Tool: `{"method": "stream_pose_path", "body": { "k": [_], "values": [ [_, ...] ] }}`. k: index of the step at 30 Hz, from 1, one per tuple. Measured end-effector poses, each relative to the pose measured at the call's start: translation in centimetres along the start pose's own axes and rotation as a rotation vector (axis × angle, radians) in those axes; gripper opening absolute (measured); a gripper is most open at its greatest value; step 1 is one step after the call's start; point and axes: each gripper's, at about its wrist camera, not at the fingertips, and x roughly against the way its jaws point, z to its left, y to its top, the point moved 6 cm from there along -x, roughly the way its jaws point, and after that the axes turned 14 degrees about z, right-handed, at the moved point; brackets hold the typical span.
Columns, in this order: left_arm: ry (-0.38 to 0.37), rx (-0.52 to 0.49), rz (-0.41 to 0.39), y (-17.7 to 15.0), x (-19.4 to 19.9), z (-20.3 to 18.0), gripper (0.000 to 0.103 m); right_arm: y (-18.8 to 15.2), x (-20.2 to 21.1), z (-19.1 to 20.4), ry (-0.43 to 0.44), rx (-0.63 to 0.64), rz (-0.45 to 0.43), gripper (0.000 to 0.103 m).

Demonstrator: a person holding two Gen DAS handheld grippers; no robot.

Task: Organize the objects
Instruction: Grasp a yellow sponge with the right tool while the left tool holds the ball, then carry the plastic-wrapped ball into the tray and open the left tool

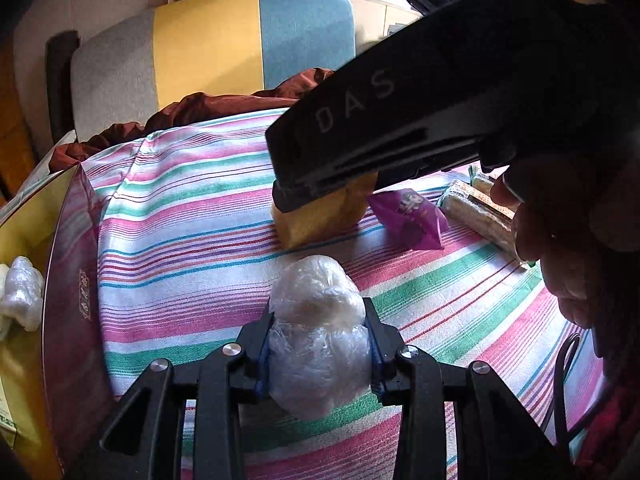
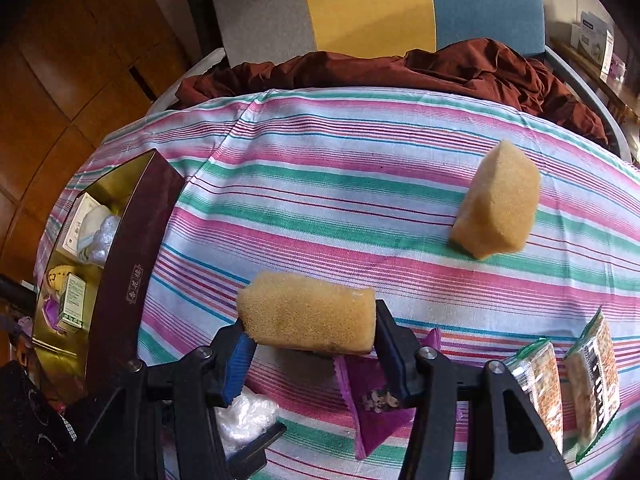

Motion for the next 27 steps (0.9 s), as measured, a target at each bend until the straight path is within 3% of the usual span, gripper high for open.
{"method": "stream_pose_path", "body": {
  "k": [27],
  "values": [
    [0.074, -0.042, 0.015, -0.33, 0.52, -0.69, 0.036, -0.13, -0.16, 0.28, -0.041, 0.030, 0.003, 0.054]
  ]
}}
